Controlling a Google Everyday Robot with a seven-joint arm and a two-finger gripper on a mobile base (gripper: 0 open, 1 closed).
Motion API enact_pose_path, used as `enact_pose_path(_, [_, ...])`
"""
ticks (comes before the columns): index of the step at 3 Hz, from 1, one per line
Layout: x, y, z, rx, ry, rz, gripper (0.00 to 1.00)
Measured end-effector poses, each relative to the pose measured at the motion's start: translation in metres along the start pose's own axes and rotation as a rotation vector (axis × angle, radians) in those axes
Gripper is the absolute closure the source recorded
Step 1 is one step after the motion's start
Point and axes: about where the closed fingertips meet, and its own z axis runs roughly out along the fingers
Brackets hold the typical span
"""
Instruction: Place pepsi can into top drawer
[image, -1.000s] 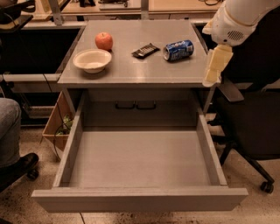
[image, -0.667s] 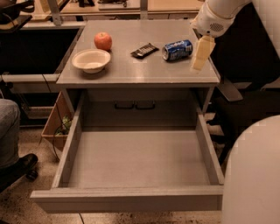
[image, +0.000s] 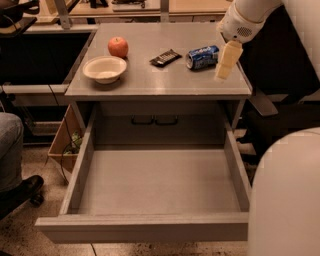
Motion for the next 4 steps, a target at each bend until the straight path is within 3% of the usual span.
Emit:
enact_pose_path(2, [-0.019,-0.058,0.044,0.081,-0.070,0.062,0.00])
enact_pose_path(4, [-0.021,-0.078,0.095,0.083,-0.108,0.150,0.00])
